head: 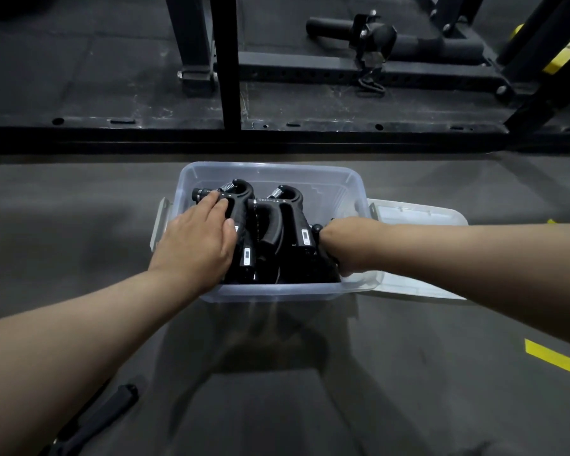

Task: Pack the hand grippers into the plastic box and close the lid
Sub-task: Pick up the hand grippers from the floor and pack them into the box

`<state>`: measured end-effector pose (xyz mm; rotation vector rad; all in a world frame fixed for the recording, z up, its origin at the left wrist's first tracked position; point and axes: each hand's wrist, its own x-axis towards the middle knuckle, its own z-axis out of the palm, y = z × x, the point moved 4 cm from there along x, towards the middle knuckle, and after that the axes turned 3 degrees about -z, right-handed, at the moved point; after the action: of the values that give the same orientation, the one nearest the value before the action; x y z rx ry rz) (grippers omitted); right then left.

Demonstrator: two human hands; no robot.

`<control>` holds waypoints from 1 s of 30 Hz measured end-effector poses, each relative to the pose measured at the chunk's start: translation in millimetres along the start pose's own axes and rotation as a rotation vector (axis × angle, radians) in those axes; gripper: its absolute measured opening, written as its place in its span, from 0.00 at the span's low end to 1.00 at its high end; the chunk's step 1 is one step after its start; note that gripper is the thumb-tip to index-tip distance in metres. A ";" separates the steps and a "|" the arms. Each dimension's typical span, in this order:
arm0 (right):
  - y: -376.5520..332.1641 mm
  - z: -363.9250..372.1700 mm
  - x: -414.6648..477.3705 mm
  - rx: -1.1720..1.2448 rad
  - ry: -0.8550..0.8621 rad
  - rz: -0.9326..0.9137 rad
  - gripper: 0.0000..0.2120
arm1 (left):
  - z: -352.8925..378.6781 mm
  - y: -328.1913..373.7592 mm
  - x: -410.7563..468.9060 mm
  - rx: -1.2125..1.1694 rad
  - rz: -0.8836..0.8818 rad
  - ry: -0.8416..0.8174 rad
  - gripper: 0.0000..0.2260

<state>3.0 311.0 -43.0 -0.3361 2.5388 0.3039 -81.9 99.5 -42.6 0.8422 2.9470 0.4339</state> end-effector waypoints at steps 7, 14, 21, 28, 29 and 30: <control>5.4 17.2 9.4 0.060 0.002 0.010 0.09 | -2.3 1.3 -0.3 0.007 -0.004 -0.003 0.22; 28.4 -8.4 1.3 -0.030 -0.003 -0.063 0.10 | 0.1 -0.4 0.1 0.018 0.002 0.006 0.23; 55.6 -17.9 7.9 -0.087 -0.069 0.090 0.21 | 1.2 -0.4 0.7 0.020 0.002 0.008 0.22; 11.6 -1.4 -3.8 -0.207 -0.143 0.068 0.21 | 2.0 -2.0 2.0 0.017 -0.006 -0.002 0.24; 5.3 0.9 -5.5 -0.261 -0.081 0.051 0.15 | 1.9 -1.8 2.0 0.016 -0.006 -0.004 0.23; 0.7 3.6 -6.3 -0.302 -0.019 0.028 0.10 | 1.8 -1.6 1.8 0.014 -0.005 -0.004 0.23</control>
<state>9.7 313.8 -42.4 -0.4091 2.4803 0.7013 -83.9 99.6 -44.7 0.8361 2.9507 0.4113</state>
